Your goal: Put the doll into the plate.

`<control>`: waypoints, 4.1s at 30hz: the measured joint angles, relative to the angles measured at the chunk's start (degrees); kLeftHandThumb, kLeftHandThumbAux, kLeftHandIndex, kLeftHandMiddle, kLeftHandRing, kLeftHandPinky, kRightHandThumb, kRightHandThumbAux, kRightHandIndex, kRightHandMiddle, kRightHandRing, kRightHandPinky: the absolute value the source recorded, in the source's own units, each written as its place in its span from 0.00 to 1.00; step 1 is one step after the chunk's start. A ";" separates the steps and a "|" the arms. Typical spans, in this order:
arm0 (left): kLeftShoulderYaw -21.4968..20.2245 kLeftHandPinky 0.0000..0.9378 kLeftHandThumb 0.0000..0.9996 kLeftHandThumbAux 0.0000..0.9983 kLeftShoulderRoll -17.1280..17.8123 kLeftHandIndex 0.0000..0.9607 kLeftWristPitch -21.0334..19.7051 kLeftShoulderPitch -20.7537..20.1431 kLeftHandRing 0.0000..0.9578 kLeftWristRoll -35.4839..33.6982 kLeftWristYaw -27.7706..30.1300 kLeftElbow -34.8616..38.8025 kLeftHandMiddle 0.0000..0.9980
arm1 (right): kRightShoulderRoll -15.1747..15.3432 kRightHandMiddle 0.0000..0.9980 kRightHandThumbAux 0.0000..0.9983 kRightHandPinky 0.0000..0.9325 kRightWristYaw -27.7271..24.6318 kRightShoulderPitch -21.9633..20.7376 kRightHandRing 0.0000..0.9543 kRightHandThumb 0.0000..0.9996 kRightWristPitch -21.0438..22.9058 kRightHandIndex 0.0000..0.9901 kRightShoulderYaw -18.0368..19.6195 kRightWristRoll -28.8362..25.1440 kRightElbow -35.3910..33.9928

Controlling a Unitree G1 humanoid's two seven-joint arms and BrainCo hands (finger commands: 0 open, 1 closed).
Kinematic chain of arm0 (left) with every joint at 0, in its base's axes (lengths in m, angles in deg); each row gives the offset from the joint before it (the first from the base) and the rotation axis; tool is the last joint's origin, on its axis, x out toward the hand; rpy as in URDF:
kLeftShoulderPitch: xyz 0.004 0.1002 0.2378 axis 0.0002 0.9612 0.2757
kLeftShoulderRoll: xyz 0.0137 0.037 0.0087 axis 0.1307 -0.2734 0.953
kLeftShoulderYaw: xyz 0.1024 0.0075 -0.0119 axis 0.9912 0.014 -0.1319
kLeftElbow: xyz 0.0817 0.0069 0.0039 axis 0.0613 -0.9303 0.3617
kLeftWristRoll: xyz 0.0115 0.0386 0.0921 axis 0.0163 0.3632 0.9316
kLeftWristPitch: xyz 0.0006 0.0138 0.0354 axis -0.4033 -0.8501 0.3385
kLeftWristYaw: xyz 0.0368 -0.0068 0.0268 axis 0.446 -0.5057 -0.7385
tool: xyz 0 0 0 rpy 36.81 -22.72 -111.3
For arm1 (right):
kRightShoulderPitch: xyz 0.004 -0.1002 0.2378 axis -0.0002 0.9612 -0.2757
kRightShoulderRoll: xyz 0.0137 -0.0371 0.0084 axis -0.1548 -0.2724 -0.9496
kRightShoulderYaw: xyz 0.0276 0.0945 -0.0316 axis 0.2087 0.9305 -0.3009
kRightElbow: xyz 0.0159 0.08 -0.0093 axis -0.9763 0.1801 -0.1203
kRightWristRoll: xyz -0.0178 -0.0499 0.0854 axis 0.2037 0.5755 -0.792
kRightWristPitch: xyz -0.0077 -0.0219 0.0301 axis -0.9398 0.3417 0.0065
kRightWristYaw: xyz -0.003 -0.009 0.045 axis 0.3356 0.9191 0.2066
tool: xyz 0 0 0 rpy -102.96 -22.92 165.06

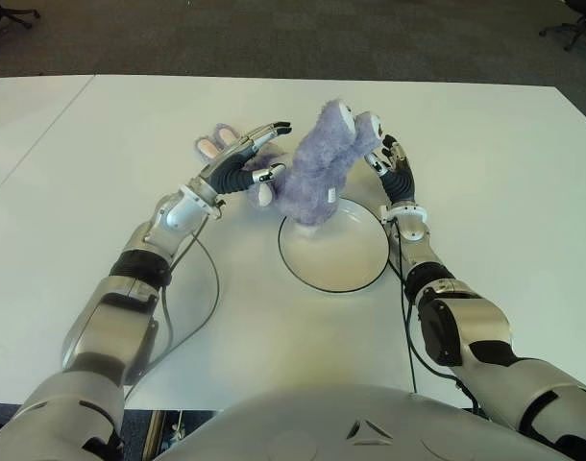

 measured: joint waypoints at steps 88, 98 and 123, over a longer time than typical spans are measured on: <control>-2.09 0.00 0.16 0.20 -2.52 0.00 4.45 0.54 0.00 7.16 -16.99 -10.71 0.00 | -1.97 0.02 0.45 0.06 -20.62 0.01 0.02 0.15 -1.47 0.03 -1.22 -9.60 -11.99; -2.05 0.00 0.17 0.20 -2.54 0.00 4.75 0.41 0.00 7.30 -17.01 -11.22 0.00 | -0.57 0.02 0.47 0.08 -20.80 -0.35 0.02 0.14 -4.01 0.02 -2.56 -8.56 -11.02; -2.06 0.00 0.21 0.21 -2.44 0.00 4.19 0.43 0.00 6.02 -13.31 -10.85 0.00 | 11.69 0.00 0.40 0.04 -30.39 -5.71 0.00 0.10 -4.19 0.00 -3.29 -7.29 -3.52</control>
